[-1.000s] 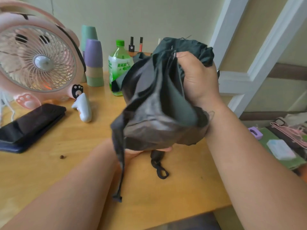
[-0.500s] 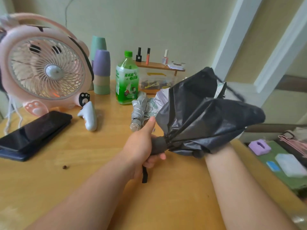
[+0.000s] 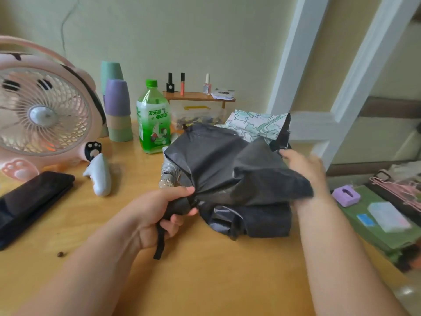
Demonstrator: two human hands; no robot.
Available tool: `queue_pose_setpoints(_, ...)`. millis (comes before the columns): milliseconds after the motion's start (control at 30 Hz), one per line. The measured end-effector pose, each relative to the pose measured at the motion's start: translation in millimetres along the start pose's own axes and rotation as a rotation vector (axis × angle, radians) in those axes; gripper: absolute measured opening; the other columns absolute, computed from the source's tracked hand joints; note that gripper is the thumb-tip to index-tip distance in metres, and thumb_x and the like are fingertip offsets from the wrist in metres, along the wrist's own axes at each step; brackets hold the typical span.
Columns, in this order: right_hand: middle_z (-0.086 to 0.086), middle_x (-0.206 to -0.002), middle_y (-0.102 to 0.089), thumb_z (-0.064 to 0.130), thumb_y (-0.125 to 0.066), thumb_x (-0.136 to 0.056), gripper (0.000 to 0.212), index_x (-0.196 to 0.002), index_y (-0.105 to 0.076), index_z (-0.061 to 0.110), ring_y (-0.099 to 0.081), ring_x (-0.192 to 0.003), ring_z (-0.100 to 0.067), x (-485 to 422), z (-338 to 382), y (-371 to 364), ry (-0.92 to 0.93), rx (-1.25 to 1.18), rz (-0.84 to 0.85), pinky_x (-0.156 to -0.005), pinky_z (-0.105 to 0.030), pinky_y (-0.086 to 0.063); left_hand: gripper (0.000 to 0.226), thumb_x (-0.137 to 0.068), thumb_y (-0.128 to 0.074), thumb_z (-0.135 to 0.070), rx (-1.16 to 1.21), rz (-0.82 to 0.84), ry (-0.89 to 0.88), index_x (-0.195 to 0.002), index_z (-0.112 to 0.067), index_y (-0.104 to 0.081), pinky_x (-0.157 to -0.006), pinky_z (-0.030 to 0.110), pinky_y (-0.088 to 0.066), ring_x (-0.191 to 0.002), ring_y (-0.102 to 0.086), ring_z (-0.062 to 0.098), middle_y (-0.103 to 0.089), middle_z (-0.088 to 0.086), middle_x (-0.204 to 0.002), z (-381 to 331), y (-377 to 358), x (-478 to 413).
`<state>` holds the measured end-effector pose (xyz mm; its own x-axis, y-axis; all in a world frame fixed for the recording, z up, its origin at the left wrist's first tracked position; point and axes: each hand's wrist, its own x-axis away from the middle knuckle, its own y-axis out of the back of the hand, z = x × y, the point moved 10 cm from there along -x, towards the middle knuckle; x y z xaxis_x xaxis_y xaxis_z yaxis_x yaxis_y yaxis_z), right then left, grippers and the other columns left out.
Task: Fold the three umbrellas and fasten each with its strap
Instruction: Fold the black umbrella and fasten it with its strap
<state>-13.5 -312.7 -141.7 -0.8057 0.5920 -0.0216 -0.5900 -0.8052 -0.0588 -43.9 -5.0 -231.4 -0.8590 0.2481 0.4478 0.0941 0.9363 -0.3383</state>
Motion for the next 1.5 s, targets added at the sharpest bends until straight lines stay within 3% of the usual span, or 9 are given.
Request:
queue_pose_setpoints(100,-0.004,-0.146,-0.048,0.026,-0.06,-0.084,0.073,-0.151,-0.037,0.006,-0.048,-0.133,-0.016,63,104,46,0.788,-0.038,-0.198,-0.116,-0.037,-0.036,0.019,-0.088,-0.072,-0.021,-0.151,-0.093,-0.026,-0.093,-0.009,-0.059,-0.034,0.011,-0.021,-0.039,-0.033,0.012,-0.065,0.016,-0.073,-3,9,2)
queue_pose_setpoints(200,-0.01,-0.169,-0.016,0.059,-0.066,-0.086,0.094,-0.16,-0.023,0.021,-0.01,-0.158,-0.025,188,103,-66,1.419,0.652,0.526,-0.126,-0.056,-0.014,0.019,-0.088,-0.073,-0.022,-0.253,-0.115,-0.06,-0.094,-0.007,-0.062,-0.037,0.013,-0.02,-0.042,-0.034,0.014,-0.065,0.015,-0.069,-7,9,3)
queue_pose_setpoints(300,0.004,-0.172,0.013,0.088,-0.063,-0.067,0.127,-0.161,0.007,0.041,0.02,-0.156,-0.013,178,8,-124,1.227,1.296,0.895,-0.128,-0.05,0.002,0.021,-0.087,-0.074,-0.025,-0.305,-0.09,-0.097,-0.095,-0.007,-0.066,-0.039,0.015,-0.02,-0.044,-0.034,0.015,-0.067,0.02,-0.077,-10,5,7)
queue_pose_setpoints(400,0.008,-0.172,0.001,0.087,-0.068,-0.064,0.134,-0.162,0.007,0.037,0.009,-0.158,-0.008,130,-23,-132,1.0,1.394,0.972,-0.129,-0.045,0.001,0.022,-0.086,-0.076,-0.02,-0.375,-0.09,-0.188,-0.075,-0.01,-0.06,-0.041,0.017,-0.019,-0.041,-0.034,0.017,-0.069,0.023,-0.076,-18,1,14)
queue_pose_setpoints(500,0.012,-0.134,-0.06,0.076,-0.065,-0.074,0.075,-0.135,-0.051,0.036,-0.049,-0.133,-0.013,122,-17,-141,0.993,1.379,0.936,-0.123,-0.042,-0.023,0.027,-0.088,-0.076,-0.019,-0.435,-0.077,-0.277,-0.079,-0.008,-0.053,-0.04,0.018,-0.02,-0.039,-0.035,0.017,-0.069,0.023,-0.074,-24,-7,18)
queue_pose_setpoints(600,0.008,-0.077,-0.056,0.055,-0.058,-0.086,0.028,-0.083,-0.049,0.029,-0.061,-0.087,-0.024,135,-2,-149,1.166,1.364,0.824,-0.079,-0.035,-0.041,0.032,-0.094,-0.068,-0.032,-0.406,-0.101,-0.345,-0.075,-0.011,-0.053,-0.039,0.019,-0.02,-0.04,-0.034,0.019,-0.07,0.025,-0.073,-33,-7,22)
queue_pose_setpoints(1100,0.004,-0.07,-0.06,0.076,-0.051,-0.084,0.046,-0.073,-0.031,0.037,-0.06,-0.071,-0.027,140,-4,-145,1.256,1.281,0.768,-0.063,-0.036,-0.042,0.055,-0.096,-0.065,-0.045,-0.519,-0.216,-0.351,-0.085,0.01,-0.063,-0.04,0.021,-0.03,-0.042,-0.039,0.023,-0.065,0.037,-0.08,-32,9,13)
queue_pose_setpoints(1233,0.006,-0.052,-0.051,0.057,-0.072,-0.074,0.044,-0.071,-0.035,0.034,-0.053,-0.049,-0.027,148,5,-135,1.445,1.172,0.567,-0.053,-0.031,-0.035,0.06,-0.094,-0.064,-0.051,-0.589,-0.25,-0.354,-0.087,0.008,-0.064,-0.044,0.023,-0.03,-0.05,-0.039,0.024,-0.065,0.037,-0.082,-38,8,14)
queue_pose_setpoints(1500,0.008,-0.054,-0.051,0.051,-0.081,-0.065,0.045,-0.074,-0.044,0.028,-0.052,-0.051,-0.025,145,-5,-130,1.443,1.171,0.575,-0.059,-0.035,-0.041,0.029,-0.092,-0.067,-0.035,-0.472,-0.056,-0.114,-0.089,-0.006,-0.071,-0.037,0.017,-0.019,-0.042,-0.032,0.017,-0.066,0.02,-0.07,-11,-11,13)
